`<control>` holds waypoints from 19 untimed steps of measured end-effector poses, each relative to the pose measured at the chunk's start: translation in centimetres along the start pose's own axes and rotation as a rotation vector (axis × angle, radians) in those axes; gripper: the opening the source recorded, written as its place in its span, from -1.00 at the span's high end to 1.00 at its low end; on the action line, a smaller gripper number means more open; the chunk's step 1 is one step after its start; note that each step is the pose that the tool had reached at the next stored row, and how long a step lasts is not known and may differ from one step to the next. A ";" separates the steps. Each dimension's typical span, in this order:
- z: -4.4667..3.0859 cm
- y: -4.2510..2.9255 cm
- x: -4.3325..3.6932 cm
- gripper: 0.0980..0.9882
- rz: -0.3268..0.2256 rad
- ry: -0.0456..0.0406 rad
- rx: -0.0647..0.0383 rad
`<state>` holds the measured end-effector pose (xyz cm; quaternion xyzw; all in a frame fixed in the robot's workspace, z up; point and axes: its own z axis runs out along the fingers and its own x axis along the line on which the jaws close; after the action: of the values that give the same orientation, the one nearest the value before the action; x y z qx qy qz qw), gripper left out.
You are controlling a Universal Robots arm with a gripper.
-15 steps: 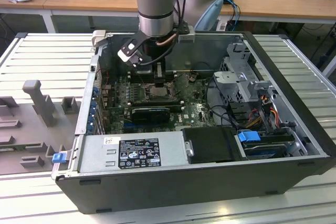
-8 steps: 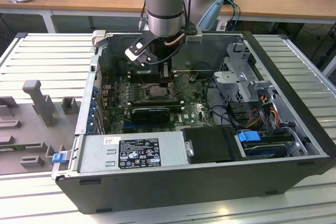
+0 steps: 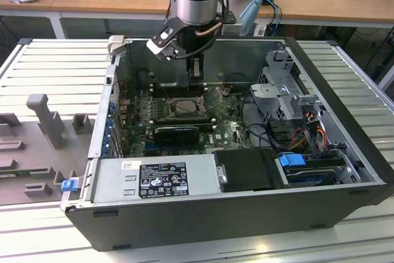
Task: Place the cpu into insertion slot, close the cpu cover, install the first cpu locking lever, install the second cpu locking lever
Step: 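Close the cpu cover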
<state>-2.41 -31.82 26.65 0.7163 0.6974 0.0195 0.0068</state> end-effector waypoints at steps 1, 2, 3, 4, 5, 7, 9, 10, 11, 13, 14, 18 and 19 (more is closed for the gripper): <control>-0.01 0.07 0.00 0.98 0.000 0.0003 0.000; 0.00 0.17 0.00 0.98 0.000 0.0004 0.000; 0.00 0.36 0.00 0.98 0.000 0.0002 0.000; 0.00 0.52 0.00 0.98 0.000 0.0002 0.000; 0.02 0.71 0.00 0.98 0.000 0.0002 0.000; 0.04 1.20 -0.02 0.98 0.000 0.0001 0.001; 0.10 2.52 0.01 0.98 0.000 -0.0001 0.004; 0.12 3.02 0.02 0.98 0.000 -0.0001 0.005; 0.13 3.36 0.04 0.98 0.000 0.0000 0.006; 0.15 3.65 0.05 0.98 0.000 0.0001 0.005; 0.16 3.94 0.05 0.98 0.000 0.0001 0.005; 0.19 4.77 0.07 0.98 0.000 0.0000 0.006; 0.19 4.89 0.08 0.98 0.000 0.0000 0.006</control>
<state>2.49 -31.87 26.64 0.7164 0.6975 0.0176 0.0049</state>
